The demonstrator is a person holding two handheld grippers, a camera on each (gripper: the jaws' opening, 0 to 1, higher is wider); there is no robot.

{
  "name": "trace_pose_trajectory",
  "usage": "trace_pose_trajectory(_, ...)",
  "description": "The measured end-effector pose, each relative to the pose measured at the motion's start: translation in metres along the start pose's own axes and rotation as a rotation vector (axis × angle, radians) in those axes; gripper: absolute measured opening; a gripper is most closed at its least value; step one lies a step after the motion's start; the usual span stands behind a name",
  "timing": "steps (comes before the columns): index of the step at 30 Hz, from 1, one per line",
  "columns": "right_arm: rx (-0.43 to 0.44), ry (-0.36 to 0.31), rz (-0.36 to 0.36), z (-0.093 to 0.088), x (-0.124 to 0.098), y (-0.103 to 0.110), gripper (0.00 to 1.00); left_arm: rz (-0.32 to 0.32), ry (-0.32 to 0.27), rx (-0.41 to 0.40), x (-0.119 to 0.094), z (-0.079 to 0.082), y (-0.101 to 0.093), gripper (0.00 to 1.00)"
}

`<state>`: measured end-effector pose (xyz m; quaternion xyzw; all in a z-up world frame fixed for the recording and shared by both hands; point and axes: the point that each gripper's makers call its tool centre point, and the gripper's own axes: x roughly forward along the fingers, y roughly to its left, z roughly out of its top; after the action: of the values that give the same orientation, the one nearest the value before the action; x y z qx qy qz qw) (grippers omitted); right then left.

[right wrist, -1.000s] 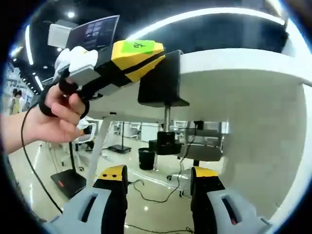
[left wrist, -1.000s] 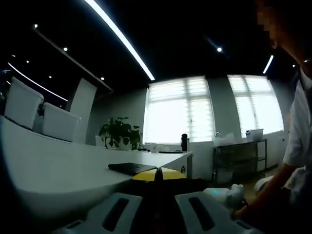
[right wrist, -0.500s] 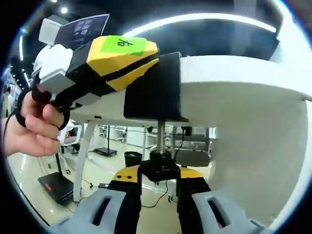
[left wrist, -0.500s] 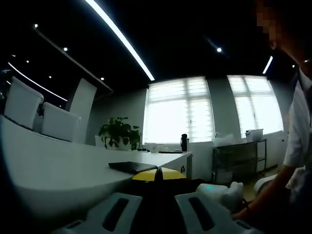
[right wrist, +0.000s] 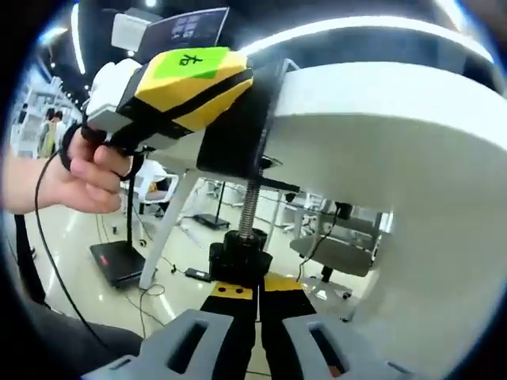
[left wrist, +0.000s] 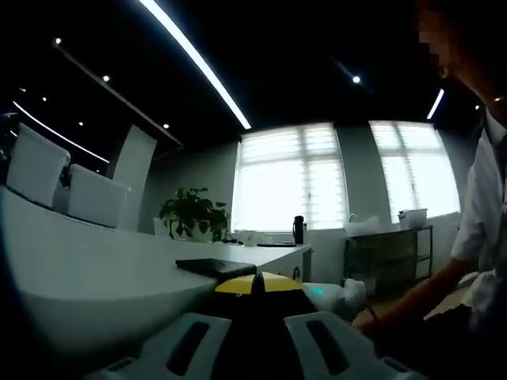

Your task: Clamp the fixed fixture on the desktop, loosen the retaining clip, secure it to the edge of the desk, and tighten the retaining clip.

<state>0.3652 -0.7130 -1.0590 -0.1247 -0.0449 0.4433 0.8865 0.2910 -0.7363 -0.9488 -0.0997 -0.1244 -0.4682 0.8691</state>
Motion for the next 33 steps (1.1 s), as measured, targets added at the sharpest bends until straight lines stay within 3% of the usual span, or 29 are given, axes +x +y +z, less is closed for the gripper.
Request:
trace_pose_trajectory(3, -0.027, 0.005, -0.015, -0.003, -0.004, 0.002, 0.10, -0.005, -0.003, -0.004, 0.000, 0.000, 0.001, 0.02)
trace_pose_trajectory(8, 0.075, -0.016, -0.060, -0.007, -0.013, 0.009, 0.23, 0.000, -0.003, 0.009, 0.000, 0.000, 0.001, 0.02)
trace_pose_trajectory(13, 0.212, -0.058, -0.207, -0.001, -0.026, 0.016, 0.35, 0.001, 0.007, -0.001, 0.001, 0.000, 0.003, 0.02)
trace_pose_trajectory(16, 0.154, -0.097, -0.327, 0.013, -0.035, 0.011, 0.39, 0.007, 0.014, 0.004, 0.001, -0.001, 0.003, 0.02)
trace_pose_trajectory(19, 0.191, -0.097, -0.433, 0.018, -0.040, 0.005, 0.40, 0.010, 0.008, 0.008, 0.001, -0.001, 0.004, 0.02)
trace_pose_trajectory(23, 0.150, -0.070, -0.453, 0.021, -0.030, 0.005, 0.40, 0.002, -0.002, -0.018, 0.001, 0.000, 0.003, 0.02)
trace_pose_trajectory(26, 0.195, -0.083, -0.464, 0.024, -0.024, -0.002, 0.39, 0.004, 0.002, -0.013, 0.001, 0.000, 0.002, 0.02)
trace_pose_trajectory(31, 0.204, -0.064, -0.454, 0.026, -0.015, 0.003, 0.26, 0.010, 0.001, 0.011, 0.001, 0.000, 0.001, 0.02)
trace_pose_trajectory(33, 0.180, -0.055, -0.453, 0.024, -0.013, 0.003, 0.26, 0.011, 0.002, 0.011, 0.002, 0.000, -0.001, 0.02)
